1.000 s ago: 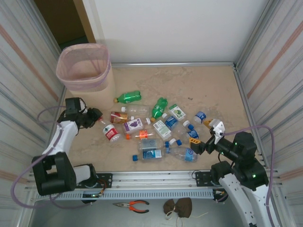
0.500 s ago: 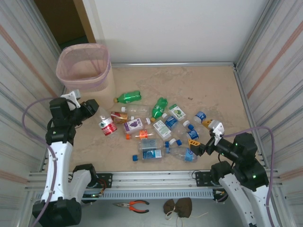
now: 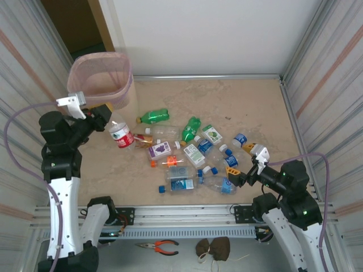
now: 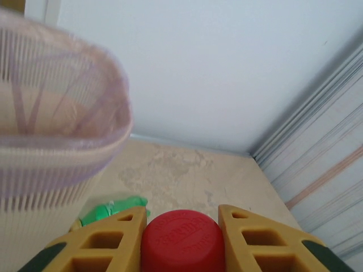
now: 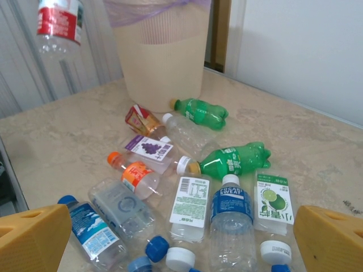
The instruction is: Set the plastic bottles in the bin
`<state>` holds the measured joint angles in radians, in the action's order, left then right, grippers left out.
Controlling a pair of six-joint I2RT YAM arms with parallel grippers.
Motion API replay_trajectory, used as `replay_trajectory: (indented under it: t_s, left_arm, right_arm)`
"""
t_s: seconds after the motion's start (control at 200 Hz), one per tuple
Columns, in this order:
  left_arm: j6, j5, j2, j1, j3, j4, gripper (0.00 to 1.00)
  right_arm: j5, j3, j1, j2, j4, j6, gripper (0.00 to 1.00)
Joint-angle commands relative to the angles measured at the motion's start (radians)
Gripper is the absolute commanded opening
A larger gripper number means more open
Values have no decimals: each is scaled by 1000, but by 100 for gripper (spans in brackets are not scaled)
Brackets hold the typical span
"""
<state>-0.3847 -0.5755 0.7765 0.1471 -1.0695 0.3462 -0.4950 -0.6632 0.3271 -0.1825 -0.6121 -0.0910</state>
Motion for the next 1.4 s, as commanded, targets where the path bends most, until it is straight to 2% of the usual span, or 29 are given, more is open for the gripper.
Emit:
replay_trajectory:
  t_s: [0.0,0.135,0.291,0.556,0.892,1.007,1.197,1.398]
  left_arm:
    - [70,18,50,3,-96,-10,28]
    - [121,-4,144,5,-206,-18,29]
    - [229,51,279,4,-363,28,30]
    - [334,125,537,5,-624,40,29]
    - [327,151,829,5,-890,43,29]
    - [319,170,933,5,-978,94,27]
    - [306,142,1049,4,-1017,142,25]
    - [351,136,1094,-10,-943,188,25]
  right_arm:
    - [5,7,8,8,17,-16,99]
    - [16,3,9,6,14,-14,99]
    - [31,2,8,8,13,-13,99]
    - [49,0,9,8,9,-16,99]
    - [79,-3,8,18,8,-19,99]
    - [87,-3,9,20,5,-19,99]
    - [104,-3,9,29,3,-19,99]
    - [107,-3,8,31,3,-19,99]
